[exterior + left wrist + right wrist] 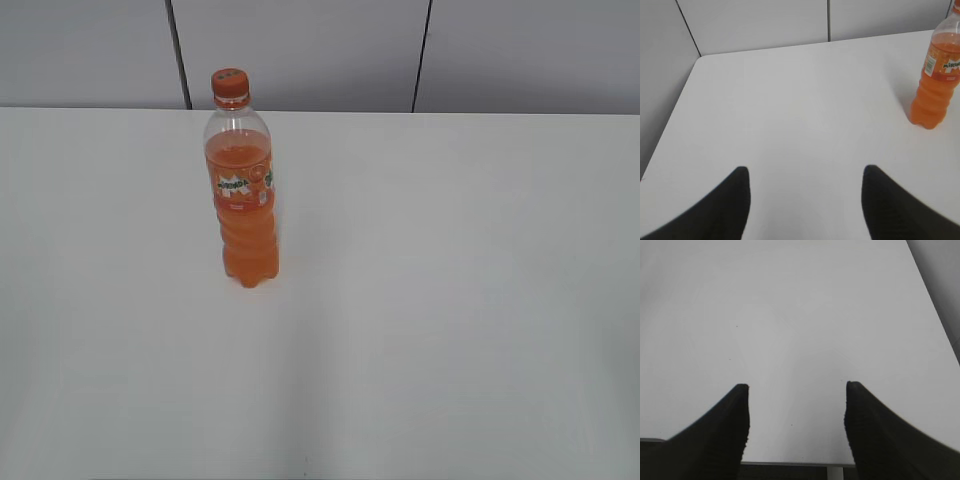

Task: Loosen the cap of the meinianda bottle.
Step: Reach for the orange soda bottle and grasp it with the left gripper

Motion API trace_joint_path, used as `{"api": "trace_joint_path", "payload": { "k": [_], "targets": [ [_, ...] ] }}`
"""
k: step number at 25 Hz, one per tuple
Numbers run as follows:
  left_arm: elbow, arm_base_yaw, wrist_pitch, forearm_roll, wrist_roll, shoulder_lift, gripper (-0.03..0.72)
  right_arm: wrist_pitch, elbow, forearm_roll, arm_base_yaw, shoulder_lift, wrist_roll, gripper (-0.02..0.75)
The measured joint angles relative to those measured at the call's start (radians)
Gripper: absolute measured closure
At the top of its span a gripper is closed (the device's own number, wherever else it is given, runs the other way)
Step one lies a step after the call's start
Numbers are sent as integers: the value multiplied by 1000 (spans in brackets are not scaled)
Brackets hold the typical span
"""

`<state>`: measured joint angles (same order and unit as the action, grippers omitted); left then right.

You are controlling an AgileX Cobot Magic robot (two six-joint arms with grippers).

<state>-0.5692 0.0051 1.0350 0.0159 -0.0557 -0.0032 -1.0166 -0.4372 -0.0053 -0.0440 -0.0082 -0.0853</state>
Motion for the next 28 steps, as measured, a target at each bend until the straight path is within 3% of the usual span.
{"api": "trace_joint_path", "payload": {
  "k": [19,28],
  "targets": [
    [-7,0,-19,-5,0,0,252,0,0,-1,0,0,0,283],
    [50,0,-463,-40,0,63,252,0,0,-1,0,0,0,283]
  ]
}}
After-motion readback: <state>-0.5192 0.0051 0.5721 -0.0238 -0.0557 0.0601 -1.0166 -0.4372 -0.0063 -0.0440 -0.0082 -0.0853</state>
